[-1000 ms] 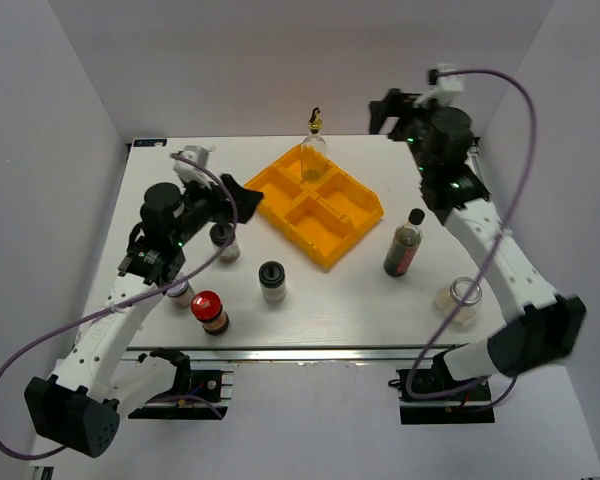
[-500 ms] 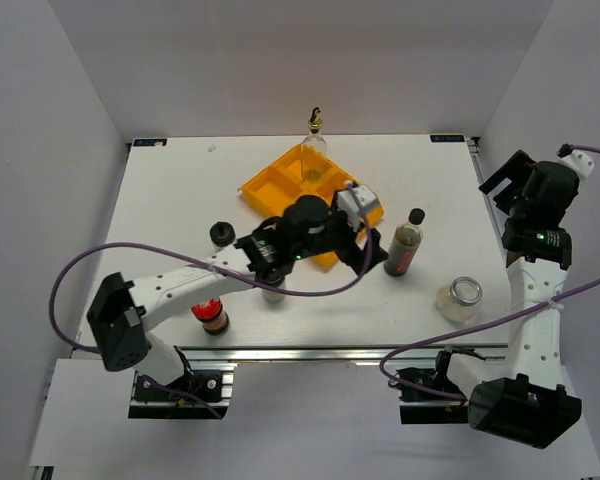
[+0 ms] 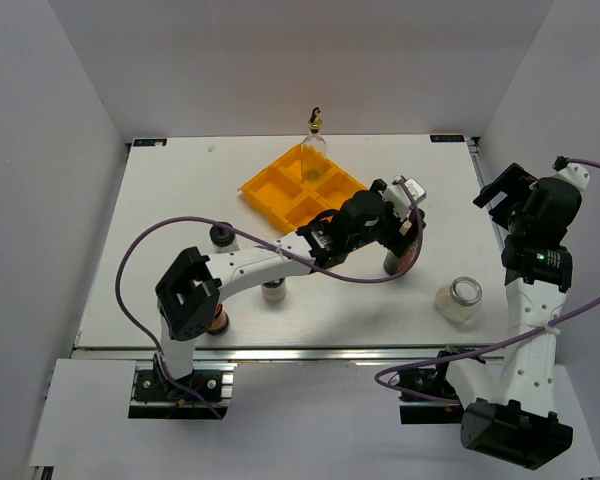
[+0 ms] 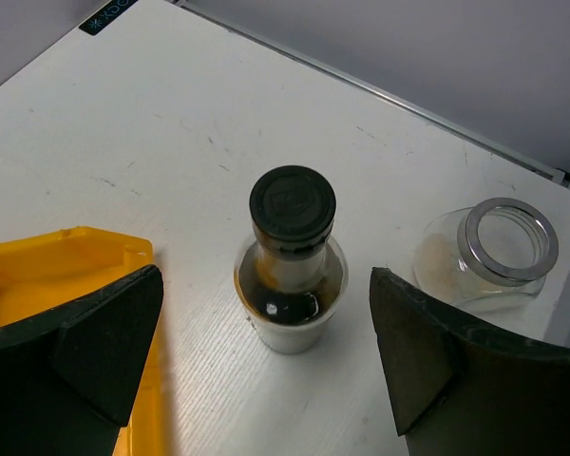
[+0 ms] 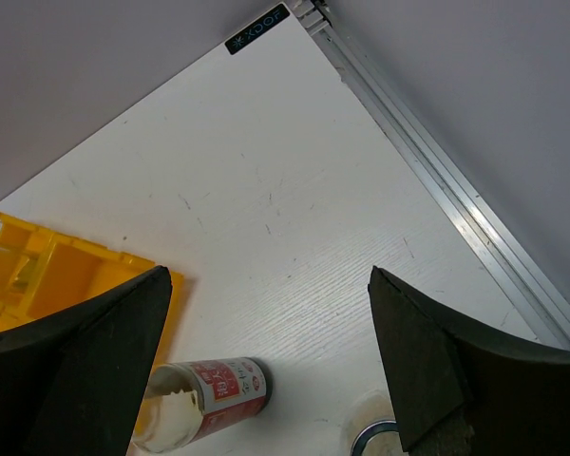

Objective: Organize the condiment bottles

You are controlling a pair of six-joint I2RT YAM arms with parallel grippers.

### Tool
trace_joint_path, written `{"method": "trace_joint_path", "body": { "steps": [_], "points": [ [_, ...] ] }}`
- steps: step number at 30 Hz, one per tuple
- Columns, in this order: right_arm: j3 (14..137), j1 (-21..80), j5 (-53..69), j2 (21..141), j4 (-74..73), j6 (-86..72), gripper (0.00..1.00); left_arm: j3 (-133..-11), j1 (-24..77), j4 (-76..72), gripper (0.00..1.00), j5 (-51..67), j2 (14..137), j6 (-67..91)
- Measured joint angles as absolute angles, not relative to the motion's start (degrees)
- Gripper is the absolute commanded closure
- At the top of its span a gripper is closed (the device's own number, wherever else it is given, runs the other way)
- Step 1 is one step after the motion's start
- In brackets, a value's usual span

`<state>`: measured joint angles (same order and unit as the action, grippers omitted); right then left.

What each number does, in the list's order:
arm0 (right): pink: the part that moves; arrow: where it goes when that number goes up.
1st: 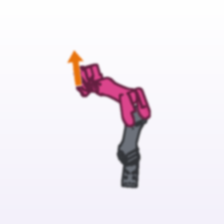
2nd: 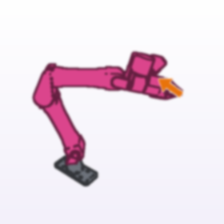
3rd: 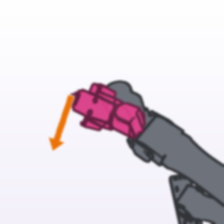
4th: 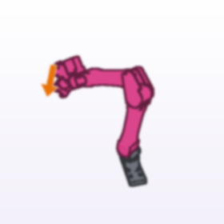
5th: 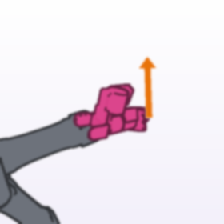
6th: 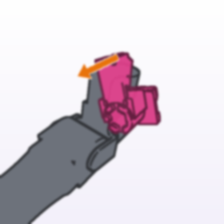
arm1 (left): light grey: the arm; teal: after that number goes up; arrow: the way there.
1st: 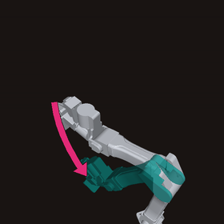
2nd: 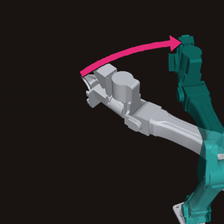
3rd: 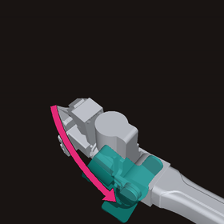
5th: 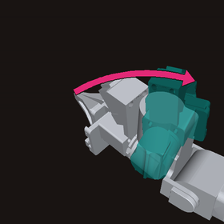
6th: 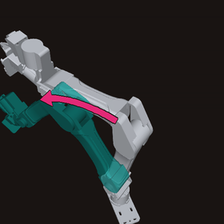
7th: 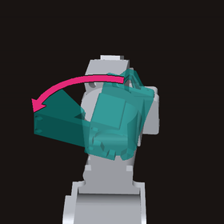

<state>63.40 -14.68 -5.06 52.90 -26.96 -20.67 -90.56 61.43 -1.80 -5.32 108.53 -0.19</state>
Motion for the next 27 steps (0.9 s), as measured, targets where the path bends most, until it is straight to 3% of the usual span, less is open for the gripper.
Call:
{"method": "trace_joint_path", "body": {
  "steps": [6, 9, 12, 13, 16, 17, 18, 27],
  "points": [
    [62.8, -14.7, -6.2, 51.8, -27.0, -20.5, 0.11, -96.0, 61.9, -2.3, 0.03, -5.5, 114.0, -0.7],
    [62.7, -14.7, -6.3, 51.6, -26.9, -20.5, 0.11, -97.9, 62.1, -2.6, 0.15, -5.8, 115.9, -0.6],
    [62.3, -14.9, -6.5, 51.4, -26.9, -20.4, 0.11, -99.8, 62.1, -2.4, 0.37, -6.2, 117.5, -0.4],
    [62.1, -14.9, -6.5, 51.4, -26.8, -20.4, 0.11, -100.4, 62.1, -2.2, 0.53, -6.4, 117.9, -0.5],
    [62.0, -14.9, -6.5, 51.5, -26.9, -20.3, 0.11, -101.3, 62.1, -1.7, 0.79, -6.8, 118.5, -0.4],
    [62.0, -14.9, -6.5, 51.4, -26.9, -20.3, 0.11, -101.3, 62.1, -1.7, 0.94, -7.2, 118.5, -0.3],
    [62.0, -14.9, -6.5, 51.4, -26.9, -20.3, 0.11, -101.3, 62.1, -1.6, 1.0, -7.3, 118.5, -0.4],
    [59.7, -14.9, -5.3, 50.2, -24.9, -20.1, 0.11, -96.6, 62.1, 1.5, 1.0, -12.2, 112.7, 1.3]
  ]
}}
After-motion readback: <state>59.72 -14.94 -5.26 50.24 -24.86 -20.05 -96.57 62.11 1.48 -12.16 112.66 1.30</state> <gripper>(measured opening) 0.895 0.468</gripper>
